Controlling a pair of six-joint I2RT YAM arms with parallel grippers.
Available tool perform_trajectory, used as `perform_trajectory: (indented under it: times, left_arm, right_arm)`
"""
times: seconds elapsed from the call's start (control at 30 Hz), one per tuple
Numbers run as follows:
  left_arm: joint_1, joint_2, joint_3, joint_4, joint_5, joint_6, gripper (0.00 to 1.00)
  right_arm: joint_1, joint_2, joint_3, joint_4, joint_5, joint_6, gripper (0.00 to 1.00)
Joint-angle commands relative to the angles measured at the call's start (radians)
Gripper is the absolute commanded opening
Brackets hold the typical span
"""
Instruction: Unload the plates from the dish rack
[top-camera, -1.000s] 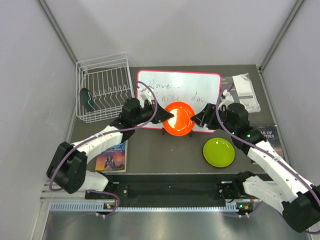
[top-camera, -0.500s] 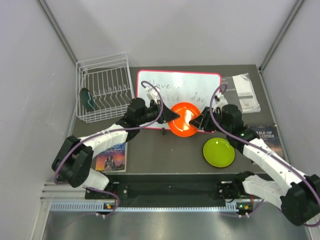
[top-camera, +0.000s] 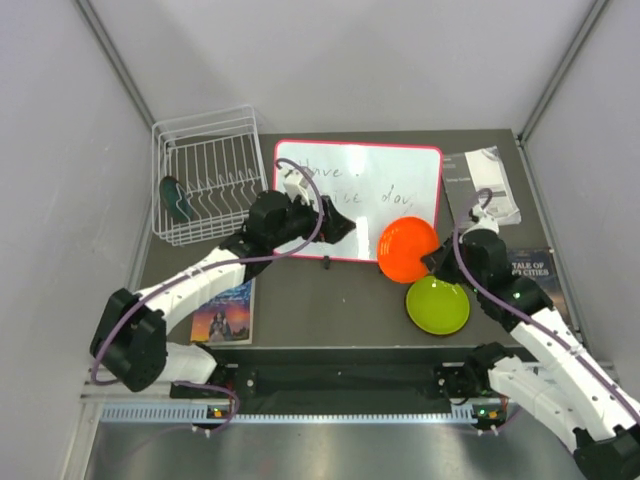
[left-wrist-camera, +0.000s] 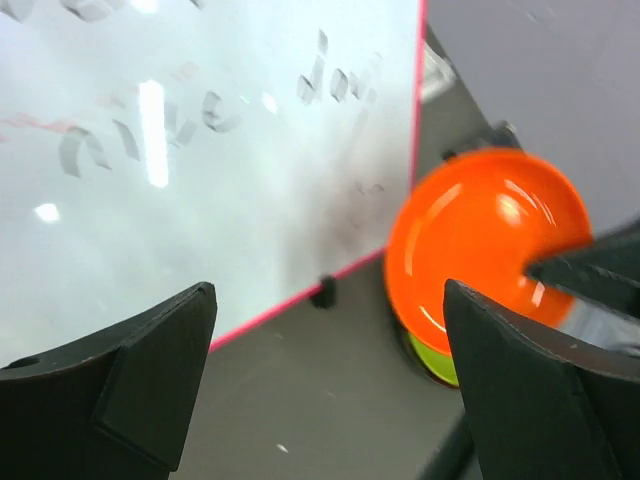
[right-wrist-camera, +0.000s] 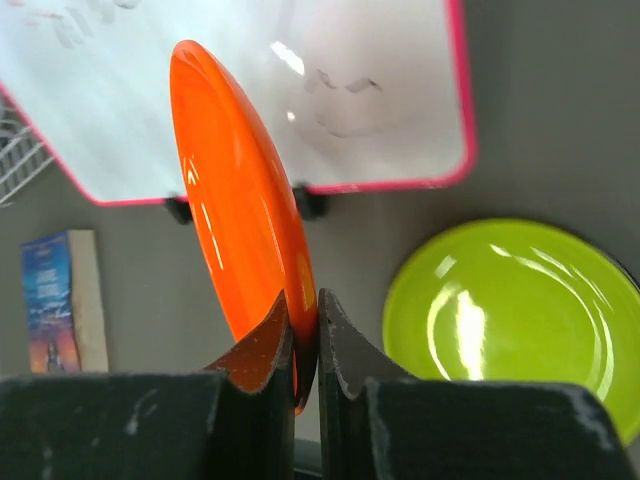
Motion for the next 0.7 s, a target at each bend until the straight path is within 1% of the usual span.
perform_trajectory:
  times: [0.0, 0.03, 0.2, 0.23, 0.33, 0.4, 0.5, 0.67]
  left_arm:
    - [0.018, -0.135, 0.079, -0.124, -0.348, 0.189, 0.99]
    - [0.024, -0.149, 0.084, -0.128, -0.407, 0.212, 0.99]
    - [0.047, -0.213, 0.098, -0.139, -0.470, 0.260, 0.99]
    - [0.049, -0.217, 0.098, -0.144, -0.478, 0.269, 0.99]
    - [0.052, -0.218, 0.095, -0.153, -0.486, 0.266, 0.99]
    - [0.053, -0.218, 0.088, -0.156, -0.484, 0.261, 0.99]
    - [0.059, -0.224, 0.078, -0.151, -0.495, 0.252, 0.99]
    - [0.076, -0.227, 0.084, -0.165, -0.529, 0.257, 0.99]
  right_arm:
    - [-0.001, -0.113, -0.050, -0.268, 0.139, 0.149, 0.00]
    - [-0.001, -0.154, -0.064, -0.295, 0.156, 0.193, 0.00]
    - [0.001, -0.288, -0.091, -0.501, 0.275, 0.332, 0.00]
    - [-0.001, -0.335, -0.094, -0.516, 0.285, 0.344, 0.00]
    - [0.001, -0.387, -0.114, -0.547, 0.300, 0.367, 0.00]
    - [0.001, -0.383, -0.122, -0.541, 0.280, 0.372, 0.00]
    - [0.001, -0.325, -0.136, -0.529, 0.262, 0.378, 0.00]
    - [0.001, -0.282, -0.163, -0.489, 0.270, 0.381, 0.00]
